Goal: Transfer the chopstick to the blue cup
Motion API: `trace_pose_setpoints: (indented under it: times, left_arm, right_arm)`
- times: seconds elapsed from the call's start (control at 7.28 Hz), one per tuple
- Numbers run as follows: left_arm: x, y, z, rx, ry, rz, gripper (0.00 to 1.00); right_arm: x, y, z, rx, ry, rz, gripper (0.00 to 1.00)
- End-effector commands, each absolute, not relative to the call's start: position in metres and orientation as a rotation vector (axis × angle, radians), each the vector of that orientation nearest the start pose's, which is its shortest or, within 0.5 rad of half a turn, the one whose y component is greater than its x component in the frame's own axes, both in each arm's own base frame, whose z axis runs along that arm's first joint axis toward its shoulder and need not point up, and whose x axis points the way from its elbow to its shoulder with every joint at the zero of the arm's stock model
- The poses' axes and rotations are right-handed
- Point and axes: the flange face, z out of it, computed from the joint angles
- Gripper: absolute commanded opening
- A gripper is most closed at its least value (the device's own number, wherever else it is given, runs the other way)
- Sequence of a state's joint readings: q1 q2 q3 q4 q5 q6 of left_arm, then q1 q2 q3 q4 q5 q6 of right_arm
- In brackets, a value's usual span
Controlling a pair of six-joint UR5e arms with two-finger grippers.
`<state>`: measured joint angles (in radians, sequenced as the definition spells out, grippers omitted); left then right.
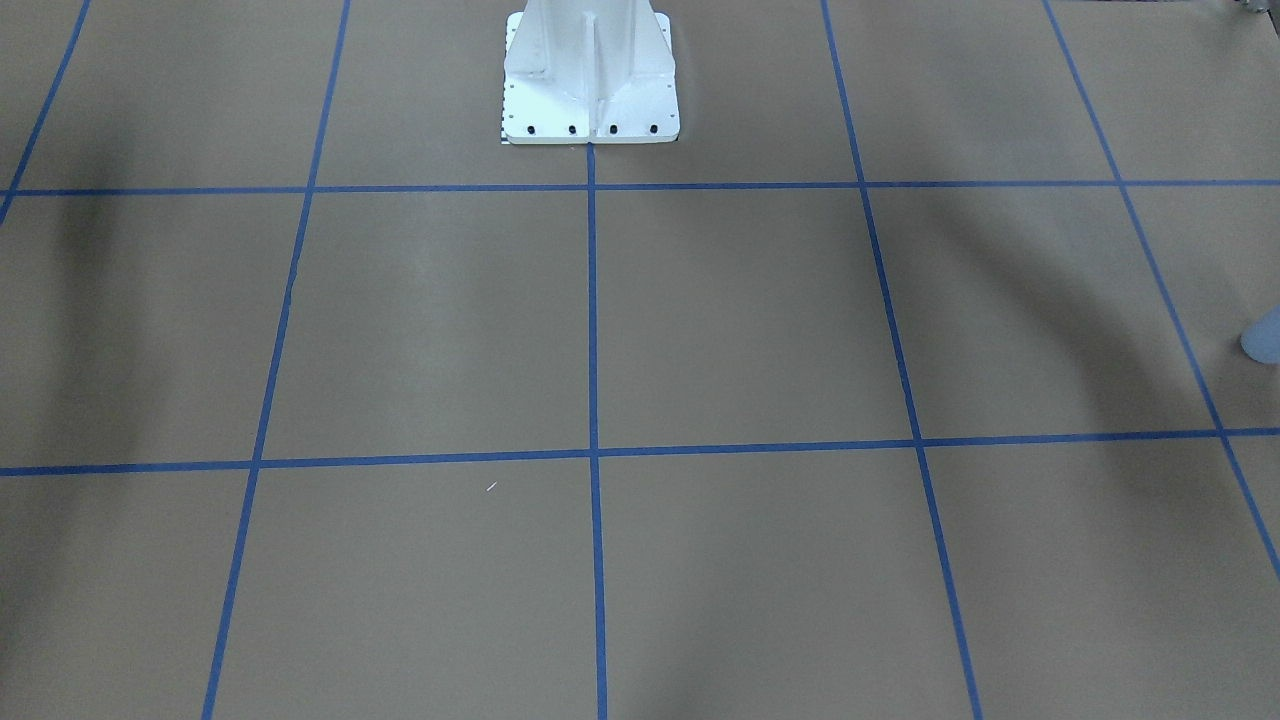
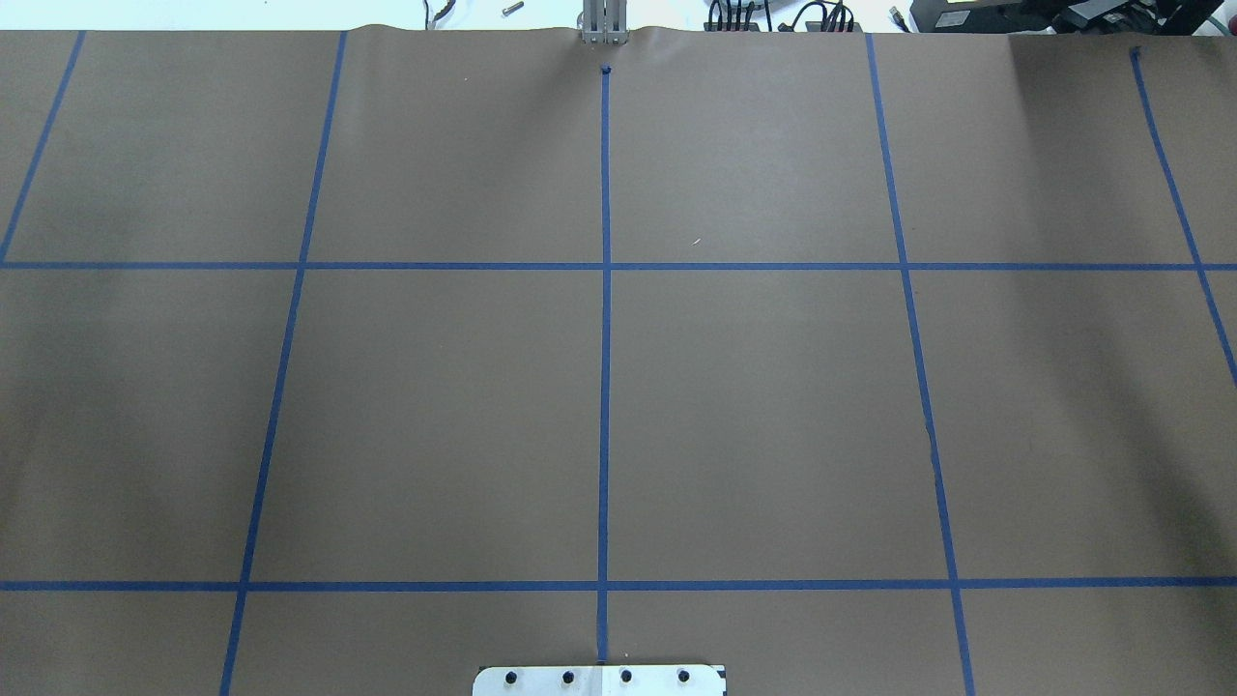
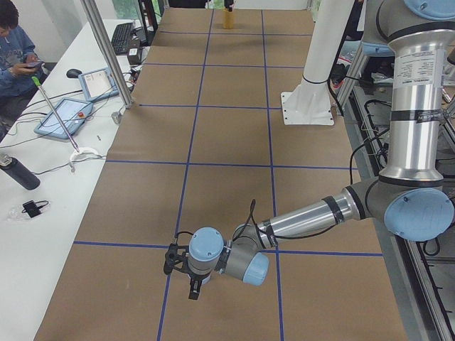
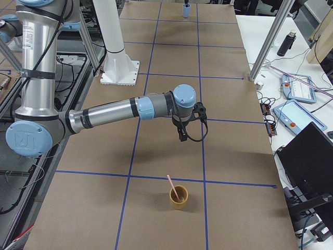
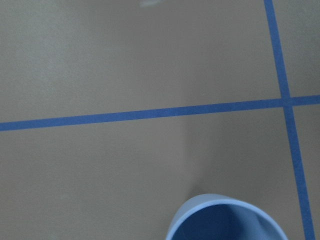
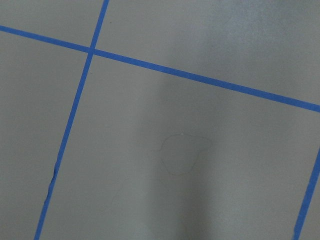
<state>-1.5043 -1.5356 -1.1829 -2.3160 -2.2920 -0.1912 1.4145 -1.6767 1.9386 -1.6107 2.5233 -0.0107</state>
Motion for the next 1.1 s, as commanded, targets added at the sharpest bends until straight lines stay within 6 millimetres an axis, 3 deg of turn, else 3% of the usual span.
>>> trace_pose_setpoints:
  times: [0.0, 0.14, 0.27, 0.41, 0.55, 0.82, 0.96]
  left_arm:
    - [-0.032, -0.463, 0.792, 0.198, 0.749, -0.002, 0.98]
    - [-0.032, -0.462, 0.794, 0.193, 0.747, -0.005, 0.98]
    - [-0.032, -0.462, 0.794, 0.190, 0.748, -0.005, 0.74]
    - [-0.032, -0.464, 0.792, 0.192, 0.747, -0.005, 0.12]
    - [-0.032, -0.467, 0.788, 0.194, 0.752, -0.008, 0.00]
    - [-0.026, -0.466, 0.776, 0.104, 0.910, -0.009, 0.00]
    - [-0.042, -0.481, 0.722, 0.109, 0.978, -0.038, 0.00]
  right_arm:
    - [-0.018, -0.447, 0.517, 0.139, -0.964, -0.261, 1.00]
    - [-0.018, -0.446, 0.517, 0.138, -0.964, -0.260, 1.00]
    - [-0.018, -0.446, 0.517, 0.137, -0.964, -0.260, 1.00]
    - [-0.018, -0.447, 0.516, 0.139, -0.964, -0.261, 1.00]
    - [-0.019, -0.447, 0.516, 0.139, -0.964, -0.265, 1.00]
    - [-0.021, -0.451, 0.509, 0.150, -0.965, -0.274, 1.00]
    - [-0.022, -0.453, 0.507, 0.146, -0.966, -0.259, 1.00]
